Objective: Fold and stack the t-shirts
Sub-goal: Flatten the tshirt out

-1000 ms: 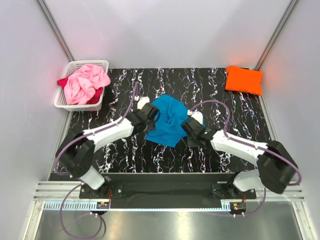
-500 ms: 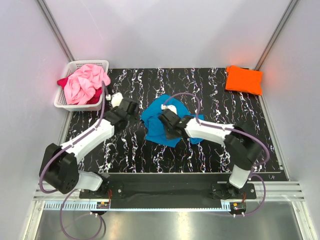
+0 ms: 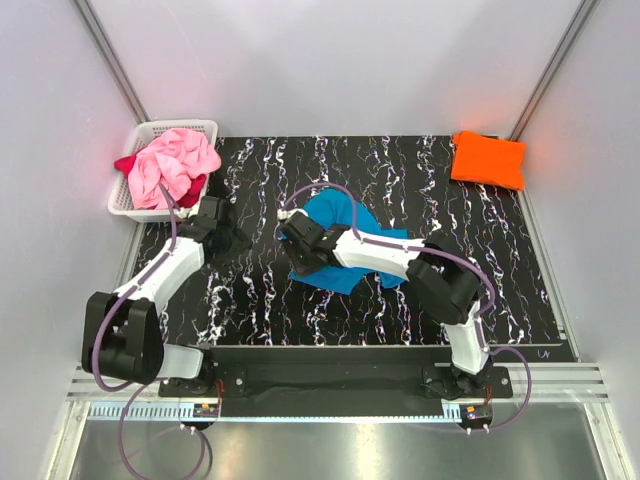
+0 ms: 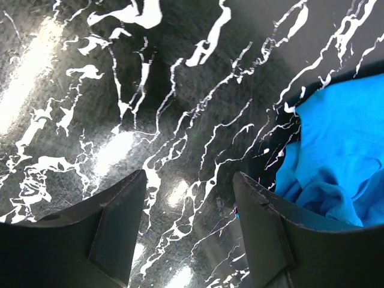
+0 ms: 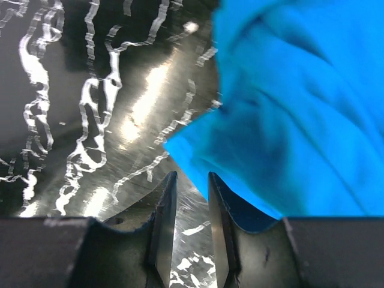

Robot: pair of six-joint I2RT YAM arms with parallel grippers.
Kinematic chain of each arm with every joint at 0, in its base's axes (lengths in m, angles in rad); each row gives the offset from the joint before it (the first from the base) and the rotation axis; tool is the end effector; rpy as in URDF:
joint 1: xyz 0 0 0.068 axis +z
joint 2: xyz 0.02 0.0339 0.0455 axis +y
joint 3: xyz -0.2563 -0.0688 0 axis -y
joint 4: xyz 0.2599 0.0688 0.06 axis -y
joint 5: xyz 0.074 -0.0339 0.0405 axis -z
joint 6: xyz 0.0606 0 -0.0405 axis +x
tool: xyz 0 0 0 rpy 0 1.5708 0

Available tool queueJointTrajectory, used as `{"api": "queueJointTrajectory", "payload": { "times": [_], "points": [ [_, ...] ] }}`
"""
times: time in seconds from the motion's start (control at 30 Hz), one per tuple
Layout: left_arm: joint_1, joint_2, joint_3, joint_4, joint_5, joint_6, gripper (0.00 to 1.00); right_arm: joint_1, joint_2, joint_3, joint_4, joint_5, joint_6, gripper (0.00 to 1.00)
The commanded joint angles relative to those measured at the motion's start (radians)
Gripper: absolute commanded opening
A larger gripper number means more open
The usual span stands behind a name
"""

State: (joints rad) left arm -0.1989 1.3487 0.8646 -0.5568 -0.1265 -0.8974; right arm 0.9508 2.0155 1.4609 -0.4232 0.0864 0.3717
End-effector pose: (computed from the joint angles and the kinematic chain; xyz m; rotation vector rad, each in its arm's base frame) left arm 0.2851 -0.0497 0.1799 -0.9374 2.4426 -0.2285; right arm 0.2703 0.3696 0.1476 -0.7077 2.4956 0.3981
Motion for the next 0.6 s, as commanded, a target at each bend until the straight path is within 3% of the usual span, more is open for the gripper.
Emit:
{"api": "queueJointTrajectory", "payload": {
  "times": [0.0,0.33,0.57],
  "points": [
    [0.039,-0.029,-0.015,0.055,0.119,0.011,0.64,0.023,0.028,0.068,0.012,-0.060,-0.030,0.35],
    [0.064,-0.042,-0.033,0.069,0.162,0.025,0.64,0.042,0.140,0.165,-0.026,-0.054,-0.045,0.37],
    [0.072,-0.051,-0.047,0.072,0.177,0.034,0.64,0.042,0.175,0.217,-0.087,0.056,-0.053,0.37]
  ]
}}
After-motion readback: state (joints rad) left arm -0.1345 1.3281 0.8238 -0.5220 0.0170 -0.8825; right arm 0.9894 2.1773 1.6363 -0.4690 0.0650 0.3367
